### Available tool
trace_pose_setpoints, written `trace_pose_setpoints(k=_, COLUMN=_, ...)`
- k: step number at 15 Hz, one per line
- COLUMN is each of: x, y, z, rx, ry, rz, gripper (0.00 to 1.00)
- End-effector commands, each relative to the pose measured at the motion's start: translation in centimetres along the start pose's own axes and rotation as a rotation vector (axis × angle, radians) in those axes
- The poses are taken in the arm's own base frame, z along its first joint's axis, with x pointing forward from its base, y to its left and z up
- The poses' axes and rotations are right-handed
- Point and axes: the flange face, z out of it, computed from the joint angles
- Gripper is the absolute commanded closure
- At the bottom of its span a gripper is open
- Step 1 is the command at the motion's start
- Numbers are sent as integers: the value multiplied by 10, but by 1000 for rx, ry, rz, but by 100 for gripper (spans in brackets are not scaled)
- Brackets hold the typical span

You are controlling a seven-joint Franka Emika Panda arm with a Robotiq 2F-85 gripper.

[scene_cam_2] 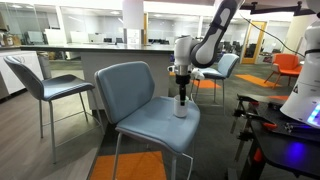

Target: Move the white cup slightly to the left.

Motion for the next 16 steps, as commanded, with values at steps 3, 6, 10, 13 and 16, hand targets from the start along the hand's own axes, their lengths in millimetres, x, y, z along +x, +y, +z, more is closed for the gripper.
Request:
trace_pose_setpoints(k=3, x=19, y=18, z=31, rx=4, ry=-9, rz=-5, gripper=9)
trace_pose_setpoints(k=6, x=22, y=25, z=42, rx=8, ry=-19, rz=-5, gripper=38)
trace_pose_setpoints(k=10, x=25, y=29, z=47, rx=3, ry=-13, rz=-4, gripper=70)
trace_pose_setpoints(k=13, x=24, y=32, z=44, rx=-33, ry=-16, rz=4, gripper=94)
trace_pose_setpoints(k=16, x=20, y=36, z=42, rx=-48, ry=-23, rz=27, gripper=100)
